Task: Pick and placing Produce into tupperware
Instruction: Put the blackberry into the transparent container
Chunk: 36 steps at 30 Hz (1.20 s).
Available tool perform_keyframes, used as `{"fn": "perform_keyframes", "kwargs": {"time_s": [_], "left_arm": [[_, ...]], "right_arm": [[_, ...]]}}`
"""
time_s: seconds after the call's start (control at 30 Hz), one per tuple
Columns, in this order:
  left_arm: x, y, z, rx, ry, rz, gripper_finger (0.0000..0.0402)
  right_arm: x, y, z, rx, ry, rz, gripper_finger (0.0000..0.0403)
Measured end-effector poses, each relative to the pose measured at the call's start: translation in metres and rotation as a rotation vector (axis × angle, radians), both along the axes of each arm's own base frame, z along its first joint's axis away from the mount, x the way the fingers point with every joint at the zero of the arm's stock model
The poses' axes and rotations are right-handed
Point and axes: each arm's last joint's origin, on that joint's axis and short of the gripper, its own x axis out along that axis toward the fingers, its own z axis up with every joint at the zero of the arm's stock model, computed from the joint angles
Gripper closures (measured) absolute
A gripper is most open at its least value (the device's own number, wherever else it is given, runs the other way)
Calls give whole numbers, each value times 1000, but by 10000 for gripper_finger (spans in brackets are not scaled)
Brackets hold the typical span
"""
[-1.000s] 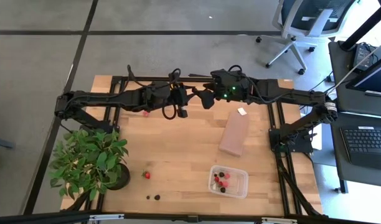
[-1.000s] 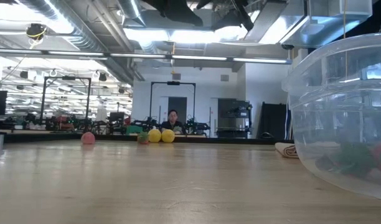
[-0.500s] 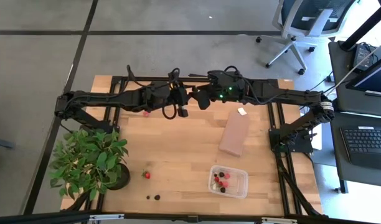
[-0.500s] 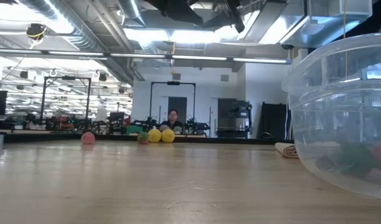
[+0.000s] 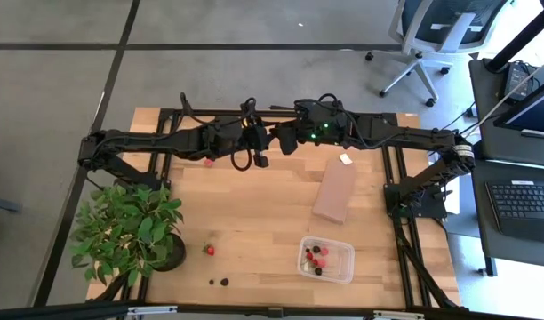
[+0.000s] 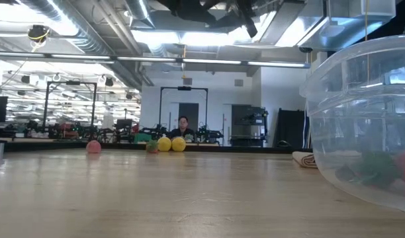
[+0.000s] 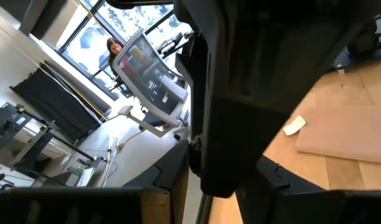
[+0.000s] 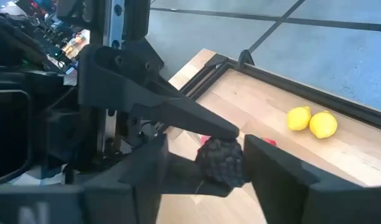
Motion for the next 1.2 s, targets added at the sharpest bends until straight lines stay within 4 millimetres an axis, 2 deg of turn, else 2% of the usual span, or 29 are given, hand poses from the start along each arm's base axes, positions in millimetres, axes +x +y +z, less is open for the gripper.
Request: {"fn": "perform_keyframes", "kwargs": {"time_s": [0.3,0.53,0.67,0.93,1.07,1.2], "left_arm": [[0,0,0,-2,4,-5,309],[0,0,0,-2,2,-6,277],[0,-1,-3,-14,23,-20,258],[-6,-5,-22,-182,182,-111,242],[-13,-4,-34,-343,269,-111,241],[-19,-1,-42,-551,323,-163,247]], "right_arm": [[0,-1,0,-61,26,16,300],[0,0,-1,-69,33,29,303],[-3,1,-6,-67,99,65,304],[-11,6,-22,-12,278,157,304],[-19,17,-33,56,414,322,304],[-30,45,-44,55,571,583,305]]}}
